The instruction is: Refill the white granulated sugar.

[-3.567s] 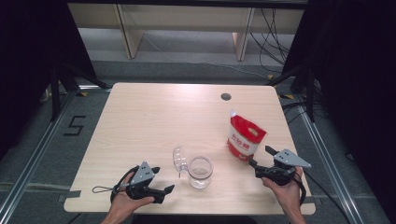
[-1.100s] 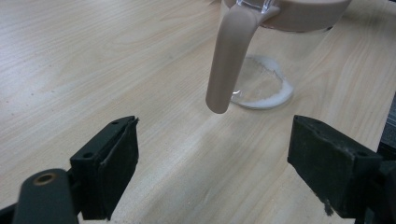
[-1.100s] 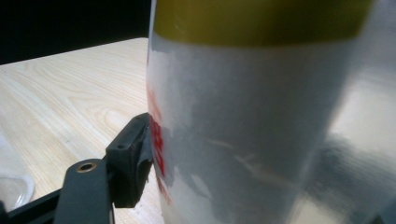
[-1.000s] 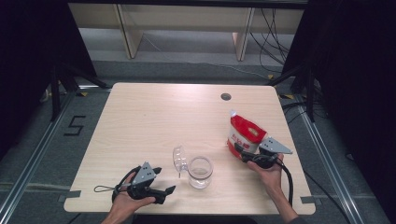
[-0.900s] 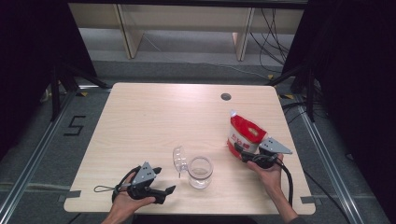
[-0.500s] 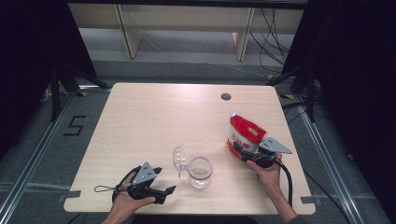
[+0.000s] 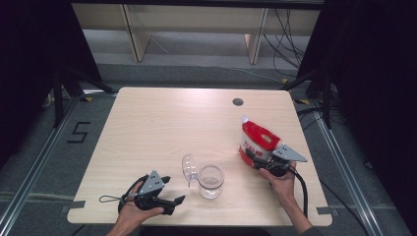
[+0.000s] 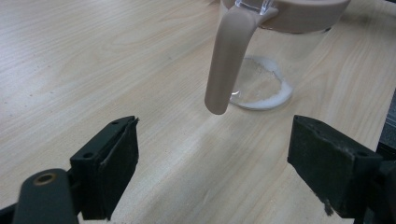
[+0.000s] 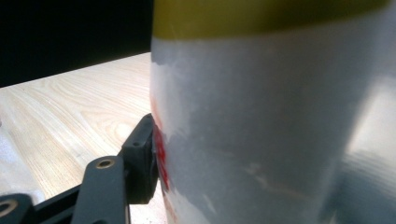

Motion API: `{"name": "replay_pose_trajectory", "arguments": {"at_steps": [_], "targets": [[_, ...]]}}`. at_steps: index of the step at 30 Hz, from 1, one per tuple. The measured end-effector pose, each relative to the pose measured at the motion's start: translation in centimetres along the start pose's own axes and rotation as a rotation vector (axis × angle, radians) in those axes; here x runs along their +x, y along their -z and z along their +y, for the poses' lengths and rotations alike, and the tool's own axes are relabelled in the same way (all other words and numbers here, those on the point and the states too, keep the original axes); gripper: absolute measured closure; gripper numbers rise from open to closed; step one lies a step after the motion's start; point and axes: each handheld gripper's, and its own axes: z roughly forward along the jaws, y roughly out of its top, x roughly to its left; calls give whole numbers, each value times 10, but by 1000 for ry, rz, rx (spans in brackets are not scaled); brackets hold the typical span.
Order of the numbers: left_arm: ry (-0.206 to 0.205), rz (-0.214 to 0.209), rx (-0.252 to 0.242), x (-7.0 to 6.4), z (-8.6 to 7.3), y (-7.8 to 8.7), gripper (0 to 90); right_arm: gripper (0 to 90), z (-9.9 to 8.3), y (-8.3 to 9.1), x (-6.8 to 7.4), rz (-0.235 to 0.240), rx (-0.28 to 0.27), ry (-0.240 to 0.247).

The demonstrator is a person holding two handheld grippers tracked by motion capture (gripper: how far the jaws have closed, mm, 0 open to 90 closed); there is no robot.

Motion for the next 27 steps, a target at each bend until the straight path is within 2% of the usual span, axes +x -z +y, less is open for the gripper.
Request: {"name": "replay_pose_trajectory", "arguments": {"at_steps": [2, 5, 6, 10, 13, 15, 16, 17, 19, 20, 22, 24, 27], "targets": [[6, -1, -7, -1, 0, 0, 160, 420, 1, 1, -1, 10, 22, 20], [7, -1, -7, 0, 0, -1, 160, 423, 1, 2, 0, -1, 23, 0], [9, 0, -7, 0, 0, -1, 160, 424, 2, 2, 0, -1, 31, 7], [10, -1, -8, 0, 0, -1, 160, 423, 1, 2, 0, 3, 20, -2], [-9, 5, 8, 1, 0, 1, 160, 422, 1, 1, 0, 3, 7, 6], [9, -2, 1, -1, 0, 0, 160, 413, 1, 1, -1, 4, 5, 7], [10, 1, 0, -1, 0, -1, 160, 402, 1, 2, 0, -3, 23, -2], [10, 0, 0, -1, 0, -1, 160, 398, 0, 0, -3, 22, 29, 7], [10, -4, 2, -1, 0, 0, 160, 401, -1, 1, 0, -9, 28, -24], [4, 1, 5, -1, 0, 0, 160, 410, -1, 1, -2, -4, 28, -5], [8, -6, -3, -1, 0, 0, 160, 415, -1, 2, 0, 8, 29, -10], [8, -5, 1, -1, 0, 0, 160, 419, -1, 1, 0, -6, 31, -14], [5, -6, 0, -1, 0, 0, 160, 424, 0, 2, 0, -1, 35, -21]]}}
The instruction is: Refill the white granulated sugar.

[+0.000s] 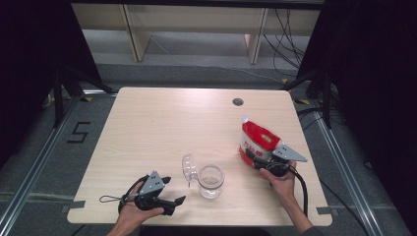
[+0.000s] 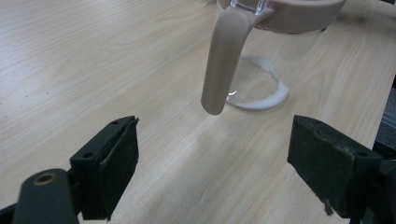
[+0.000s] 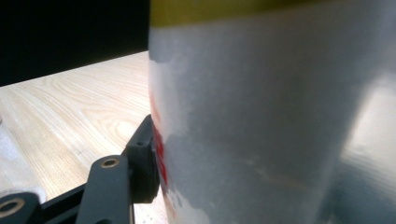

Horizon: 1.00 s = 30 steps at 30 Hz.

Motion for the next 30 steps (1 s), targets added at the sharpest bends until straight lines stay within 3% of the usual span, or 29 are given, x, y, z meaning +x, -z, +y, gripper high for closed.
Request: {"name": "replay_pose_trajectory", "arguments": {"at_steps": [2, 10, 29, 30], "targets": [[0, -2, 1, 0, 0, 0, 160, 425, 0, -1, -2, 20, -14, 22], [-4, -6, -3, 0, -1, -1, 160, 418, 0, 0, -2, 0, -9, 14], [-12, -14, 11, -1, 0, -1, 160, 439, 1, -1, -3, 21, -11, 38], [-9, -16, 3, -1, -1, -2, 160, 441, 1, 1, 1, 10, 5, 7]]}}
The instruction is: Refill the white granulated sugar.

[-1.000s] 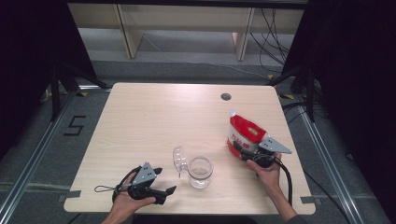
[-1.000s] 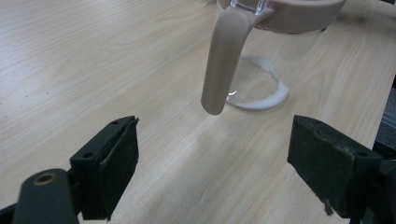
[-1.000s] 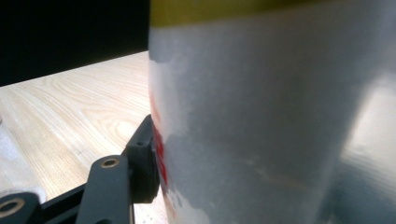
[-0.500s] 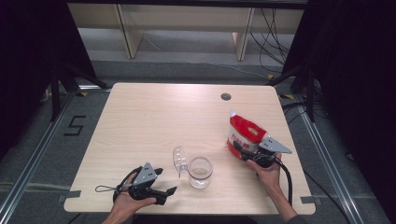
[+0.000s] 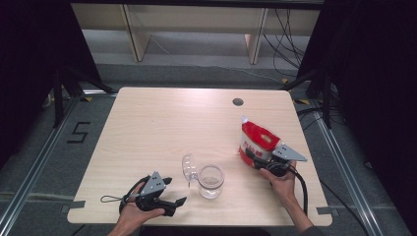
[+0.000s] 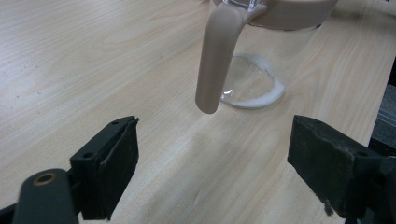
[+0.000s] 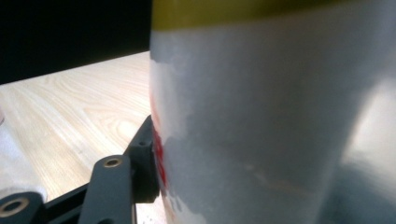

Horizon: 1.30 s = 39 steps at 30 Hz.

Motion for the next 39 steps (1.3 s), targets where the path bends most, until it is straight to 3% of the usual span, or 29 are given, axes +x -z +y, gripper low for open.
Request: {"name": "replay_pose_trajectory", "arguments": {"at_steps": [1, 4, 5, 7, 8, 9, 10, 12, 16, 17, 18, 19, 20, 23, 27, 28, 34, 39], "targets": [[0, 0, -1, 0, 0, 0, 160, 444, 0, -1, -2, -7, -25, 49], [5, 0, -4, 0, 0, 0, 160, 448, 0, -1, 3, -9, -25, 22], [4, -1, -3, 0, 0, 0, 160, 451, 1, 0, 1, 14, -8, 52], [1, -2, 4, 0, 0, 0, 160, 454, 3, 1, 3, 16, 7, 43], [-1, -2, 4, 0, 0, 0, 160, 455, 2, 0, 3, 9, -12, 41], [-1, -3, 3, 0, 0, 0, 160, 457, 3, 0, 1, 37, -15, 62], [-3, -4, 3, 0, 0, 0, 160, 458, 4, 2, 2, 18, 6, 69], [-4, -2, 2, 1, 0, 1, 160, 460, 5, 4, 5, 24, 23, 71], [7, -2, -7, 2, 0, 2, 160, 464, 7, 6, 6, 25, 15, 152], [7, 1, -6, 2, 0, 2, 160, 465, 8, 6, 5, -1, 6, 209], [13, -1, -11, 2, 0, 2, 160, 465, 8, 6, 5, -5, 0, 227], [7, 0, -2, 2, 0, 2, 160, 466, 10, 8, 7, 23, 20, 230], [9, 1, -4, 2, 0, 3, 160, 467, 11, 9, 8, 7, 16, 270], [7, -2, -5, 3, 0, 2, 160, 468, 12, 13, 14, 4, 44, 295], [-2, 4, -2, 3, 0, 2, 160, 470, 18, 17, 20, -19, 43, 410], [0, 0, -1, 4, 1, 2, 160, 471, 20, 19, 23, -14, 65, 425], [12, -1, -17, 4, 1, 2, 160, 472, 27, 26, 33, -24, 62, 555], [11, -2, -16, 4, 1, 2, 160, 473, 36, 32, 49, -24, 60, 627]]}}
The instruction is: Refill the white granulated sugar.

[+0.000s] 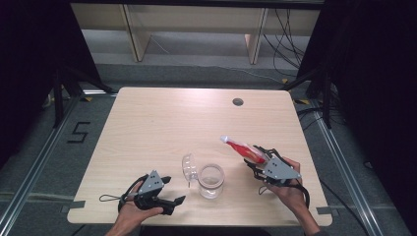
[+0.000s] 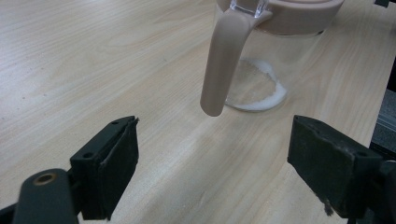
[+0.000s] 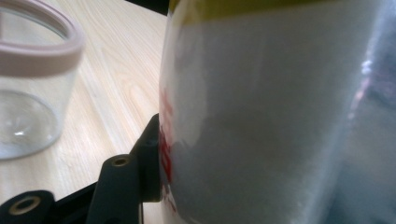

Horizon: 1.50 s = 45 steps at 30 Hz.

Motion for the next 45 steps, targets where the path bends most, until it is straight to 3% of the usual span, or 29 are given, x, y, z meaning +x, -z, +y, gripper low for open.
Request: {"name": "replay_pose_trajectory", "arguments": {"at_steps": [6, 9, 10, 13, 16, 19, 20, 22, 23, 24, 26, 27, 28, 29, 30, 32, 34, 35, 36, 38, 40, 41, 42, 45], "targets": [[4, 4, 1, 1, 0, 0, 160, 474, 12, 13, 10, 14, -13, 109], [3, 2, -5, 0, 0, 0, 160, 475, 14, 16, 13, 29, 8, 184], [3, 2, -4, 0, 0, 0, 160, 475, 14, 17, 15, 21, 12, 182], [3, 2, -4, 1, 0, 0, 160, 475, 17, 16, 17, 30, 20, 265], [2, 7, 2, 0, 0, 1, 160, 476, 18, 17, 20, 26, 20, 262], [-1, 4, 4, 0, 0, 1, 160, 477, 20, 17, 20, 34, 25, 312], [0, 4, 3, 0, 0, 0, 160, 477, 19, 18, 22, 37, 34, 293], [3, 1, -4, 1, 0, 0, 160, 477, 21, 18, 20, 43, 30, 344], [1, 5, -1, 1, 0, 0, 160, 477, 20, 18, 22, 41, 41, 320], [4, 7, 4, 1, 0, 1, 160, 478, 21, 18, 20, 36, 38, 358], [1, 11, 3, 2, 0, 1, 160, 478, 21, 20, 20, 42, 48, 384], [1, 10, 2, 2, 0, 1, 160, 478, 20, 22, 22, 35, 68, 360], [3, 8, 1, 1, 0, 0, 160, 478, 21, 19, 19, 32, 53, 426], [2, 13, -2, 2, 0, 0, 160, 478, 21, 19, 19, 35, 55, 434], [-2, 13, 4, 2, 1, 0, 160, 478, 20, 20, 21, 38, 64, 411], [4, 10, 2, 1, 0, 1, 160, 479, 21, 19, 20, 36, 72, 469], [6, 10, -6, 1, 0, 0, 160, 479, 20, 19, 22, 29, 80, 462], [6, 6, -4, 1, 0, 1, 160, 479, 22, 18, 20, 35, 74, 511], [4, 12, 0, 1, 0, 2, 160, 479, 21, 19, 23, 28, 87, 476], [7, 8, -2, 2, 0, 2, 160, 480, 24, 17, 21, 38, 72, 521], [7, 13, 3, 2, -1, 3, 160, 480, 24, 18, 23, 32, 85, 518], [9, 12, -4, 1, -1, 2, 160, 480, 27, 17, 21, 38, 83, 599], [8, 14, -4, 1, -1, 2, 160, 480, 25, 19, 25, 40, 108, 543], [11, 16, -13, 1, -1, 2, 160, 481, 26, 17, 24, 44, 95, 609]]}}
